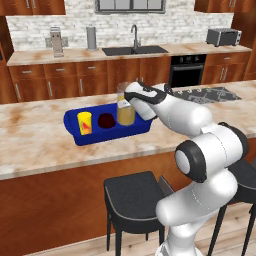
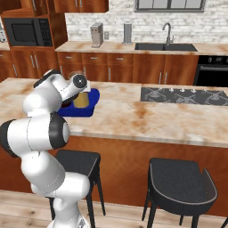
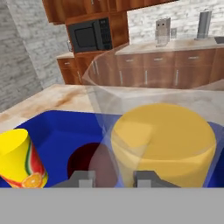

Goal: There is a tray on the dining counter. Grab the cup, mug, and pitcher and place them on the tray. The pitcher may be placed next to the tray if it cannot fit the tray.

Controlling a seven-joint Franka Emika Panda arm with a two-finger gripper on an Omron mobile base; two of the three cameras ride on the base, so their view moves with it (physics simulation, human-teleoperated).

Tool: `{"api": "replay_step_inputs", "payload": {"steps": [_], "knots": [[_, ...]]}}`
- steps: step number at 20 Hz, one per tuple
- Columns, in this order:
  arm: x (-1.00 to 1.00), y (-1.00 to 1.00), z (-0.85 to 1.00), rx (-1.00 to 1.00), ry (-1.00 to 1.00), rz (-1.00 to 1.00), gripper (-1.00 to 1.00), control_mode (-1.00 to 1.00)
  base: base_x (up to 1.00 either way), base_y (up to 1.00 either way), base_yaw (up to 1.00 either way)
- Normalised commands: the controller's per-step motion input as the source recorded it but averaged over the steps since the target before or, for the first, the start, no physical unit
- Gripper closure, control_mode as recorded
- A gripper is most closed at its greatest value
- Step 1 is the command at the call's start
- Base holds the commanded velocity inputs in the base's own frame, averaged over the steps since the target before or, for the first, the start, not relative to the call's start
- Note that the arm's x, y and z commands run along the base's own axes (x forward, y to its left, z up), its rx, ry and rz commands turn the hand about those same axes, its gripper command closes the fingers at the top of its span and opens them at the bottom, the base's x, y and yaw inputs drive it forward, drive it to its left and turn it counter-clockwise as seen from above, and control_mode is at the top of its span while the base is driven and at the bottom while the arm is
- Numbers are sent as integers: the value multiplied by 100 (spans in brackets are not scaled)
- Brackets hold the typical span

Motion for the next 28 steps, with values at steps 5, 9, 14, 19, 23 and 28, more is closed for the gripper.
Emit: {"api": "replay_step_inputs", "payload": {"steps": [5,9,14,19,23,28], "knots": [[0,0,0,0,0,0,-100,-100,0,0,0],[2,0,0,0,0,0,-100,-100,0,0,0],[10,0,3,0,0,-10,-100,-100,0,0,0],[0,-10,20,0,0,-26,-100,-100,0,0,0],[-29,-7,43,0,0,-22,-100,-100,0,0,0],[-79,0,91,0,0,-12,-100,-100,0,0,0]]}}
